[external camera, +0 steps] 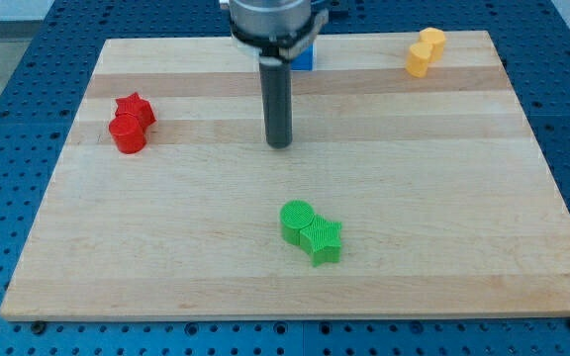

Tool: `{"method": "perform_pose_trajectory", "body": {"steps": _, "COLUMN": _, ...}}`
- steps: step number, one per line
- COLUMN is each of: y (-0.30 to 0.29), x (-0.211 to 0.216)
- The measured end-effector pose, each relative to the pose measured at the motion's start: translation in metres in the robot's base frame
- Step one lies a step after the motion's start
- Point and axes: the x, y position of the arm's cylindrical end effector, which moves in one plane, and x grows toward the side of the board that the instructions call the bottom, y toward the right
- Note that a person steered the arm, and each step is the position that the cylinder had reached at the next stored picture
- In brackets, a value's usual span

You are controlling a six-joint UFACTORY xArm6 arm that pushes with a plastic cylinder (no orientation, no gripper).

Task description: Move your arm towards bottom

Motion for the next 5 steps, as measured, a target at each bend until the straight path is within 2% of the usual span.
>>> {"method": "perform_pose_trajectory", "body": {"steps": 1, "y": 0.026, "x": 0.042}}
{"method": "perform_pose_trajectory", "body": {"steps": 3, "y": 0.102, "x": 0.079}}
{"method": "perform_pose_trajectory", "body": {"steps": 5, "y": 0.135, "x": 0.152}}
